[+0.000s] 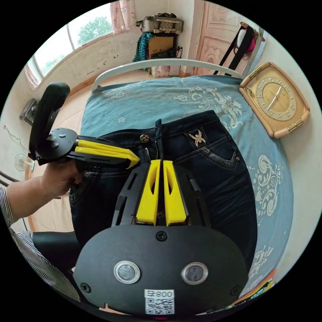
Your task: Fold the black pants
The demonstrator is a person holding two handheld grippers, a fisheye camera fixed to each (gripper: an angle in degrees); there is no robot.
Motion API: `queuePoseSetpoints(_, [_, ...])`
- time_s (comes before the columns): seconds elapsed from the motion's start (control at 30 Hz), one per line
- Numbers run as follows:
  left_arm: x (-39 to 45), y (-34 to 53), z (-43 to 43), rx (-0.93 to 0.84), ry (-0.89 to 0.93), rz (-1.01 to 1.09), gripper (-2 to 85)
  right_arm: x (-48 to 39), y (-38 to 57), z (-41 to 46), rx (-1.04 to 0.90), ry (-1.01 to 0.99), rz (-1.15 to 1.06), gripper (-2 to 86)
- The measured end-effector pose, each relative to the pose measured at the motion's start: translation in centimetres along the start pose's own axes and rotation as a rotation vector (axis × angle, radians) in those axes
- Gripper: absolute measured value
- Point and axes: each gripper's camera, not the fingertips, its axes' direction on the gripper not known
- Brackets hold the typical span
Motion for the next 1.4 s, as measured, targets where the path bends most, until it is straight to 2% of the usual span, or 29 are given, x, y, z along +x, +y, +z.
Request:
queuePoseSetpoints(0.07, [0.1,-0.3,0.6,-0.009,-0.002,0.012,0.1,1.4,1.3,-3.3,0.116,-0.089,0.063,0.8])
queuePoseSetpoints(0.17, [0.3,-0.5,1.4,-0.014,-0.002,0.011,0.1,0.6,1.4,-4.1,0.124,-0.153,0.021,0.7])
queuePoseSetpoints(0.33, [0.1,0.7,0.0,0.080,-0.007,-0.033,0.1,-4.5,-0.3,1.8,-0.051,-0.018,-0.131,1.0])
queuePoseSetpoints(0.4, [0.2,1.5,-1.5,0.188,0.019,-0.040,0.1,-5.2,-0.6,2.3,-0.032,0.004,-0.134,1.1])
queuePoseSetpoints(0.47, [0.5,1.1,-1.9,0.225,0.050,-0.024,0.1,-5.1,-1.2,2.0,-0.030,-0.007,-0.127,1.3])
queuePoseSetpoints(0.53, [0.9,0.0,-1.1,0.185,0.047,-0.002,0.1,-4.8,-1.6,1.6,-0.021,-0.028,-0.115,1.5])
queuePoseSetpoints(0.63, [1.1,-1.2,2.4,-0.027,-0.106,0.055,0.1,-3.8,-2.5,0.0,-0.026,-0.069,-0.078,1.5])
queuePoseSetpoints(0.67, [1.0,-0.7,2.5,0.021,-0.088,0.058,0.1,-2.8,-2.7,-1.3,-0.019,-0.130,-0.047,1.2])
queuePoseSetpoints(0.83, [1.0,-0.3,2.9,0.011,-0.069,0.065,0.1,2.3,-0.4,-6.1,0.079,-0.266,0.127,0.4])
queuePoseSetpoints(0.93, [1.1,-0.2,3.2,0.008,-0.065,0.072,0.1,2.3,-1.3,-2.4,-0.080,-0.228,0.138,0.3])
queuePoseSetpoints(0.97, [1.2,-0.1,3.3,0.006,-0.065,0.075,0.1,2.1,-1.5,-3.0,-0.017,-0.209,0.154,0.3])
queuePoseSetpoints(1.2, [3.4,0.6,4.1,-0.006,-0.216,0.138,0.1,0.0,-5.4,-6.0,-0.051,-0.062,0.118,0.2])
queuePoseSetpoints(1.3, [3.1,0.7,3.7,0.007,-0.177,0.096,0.1,0.8,-6.7,-7.6,-0.040,-0.086,0.138,0.2])
queuePoseSetpoints(1.4, [4.8,1.6,2.5,0.101,-0.138,0.140,0.1,2.7,-8.4,-9.5,-0.045,-0.158,0.197,0.1])
